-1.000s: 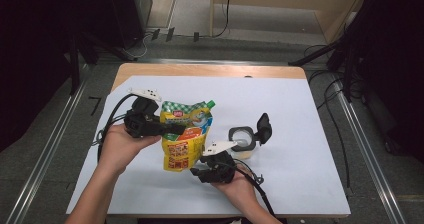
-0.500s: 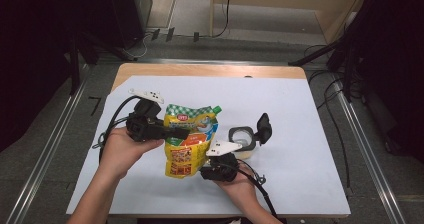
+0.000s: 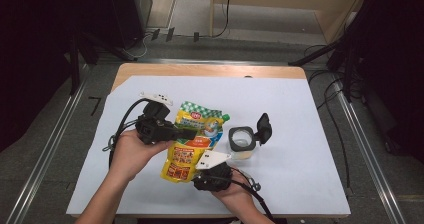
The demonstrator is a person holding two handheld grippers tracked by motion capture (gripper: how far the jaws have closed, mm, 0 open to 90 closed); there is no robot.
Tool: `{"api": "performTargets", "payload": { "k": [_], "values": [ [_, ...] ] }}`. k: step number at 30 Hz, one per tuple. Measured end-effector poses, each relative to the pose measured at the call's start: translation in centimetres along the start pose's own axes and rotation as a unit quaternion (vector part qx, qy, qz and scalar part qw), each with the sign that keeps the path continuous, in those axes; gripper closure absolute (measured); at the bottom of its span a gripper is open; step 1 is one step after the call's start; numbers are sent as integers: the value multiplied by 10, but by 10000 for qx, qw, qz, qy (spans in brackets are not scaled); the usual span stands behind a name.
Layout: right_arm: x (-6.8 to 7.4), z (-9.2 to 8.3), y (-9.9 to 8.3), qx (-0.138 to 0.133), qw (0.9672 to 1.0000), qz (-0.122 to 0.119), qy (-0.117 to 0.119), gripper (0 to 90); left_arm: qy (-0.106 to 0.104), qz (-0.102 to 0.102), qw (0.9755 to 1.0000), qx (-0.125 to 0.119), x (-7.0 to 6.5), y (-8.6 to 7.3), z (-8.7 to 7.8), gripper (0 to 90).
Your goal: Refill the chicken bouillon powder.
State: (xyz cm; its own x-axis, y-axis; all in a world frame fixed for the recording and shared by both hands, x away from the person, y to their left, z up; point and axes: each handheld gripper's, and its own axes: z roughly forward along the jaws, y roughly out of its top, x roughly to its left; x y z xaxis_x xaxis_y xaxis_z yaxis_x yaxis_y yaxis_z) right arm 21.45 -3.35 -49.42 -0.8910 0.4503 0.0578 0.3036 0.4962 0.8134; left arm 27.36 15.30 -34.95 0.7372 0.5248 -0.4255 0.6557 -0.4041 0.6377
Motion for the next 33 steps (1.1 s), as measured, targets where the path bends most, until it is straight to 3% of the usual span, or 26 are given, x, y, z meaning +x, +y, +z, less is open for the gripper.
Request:
{"api": "performTargets", "payload": {
  "k": [11,21,27,33],
  "values": [
    [2,-8,2,-66,9988,249,407,566,58,442,9990,-23,-2,1,11,834],
    [5,-14,4,-125,9966,386,711,610,-110,582,9982,-134,-2,0,26,809],
    [7,-17,5,-172,9954,509,789,612,-157,453,9987,-178,-3,2,34,798],
    [8,-18,4,-165,9947,556,853,617,-168,469,9988,18,-3,3,42,783]
  ]
}}
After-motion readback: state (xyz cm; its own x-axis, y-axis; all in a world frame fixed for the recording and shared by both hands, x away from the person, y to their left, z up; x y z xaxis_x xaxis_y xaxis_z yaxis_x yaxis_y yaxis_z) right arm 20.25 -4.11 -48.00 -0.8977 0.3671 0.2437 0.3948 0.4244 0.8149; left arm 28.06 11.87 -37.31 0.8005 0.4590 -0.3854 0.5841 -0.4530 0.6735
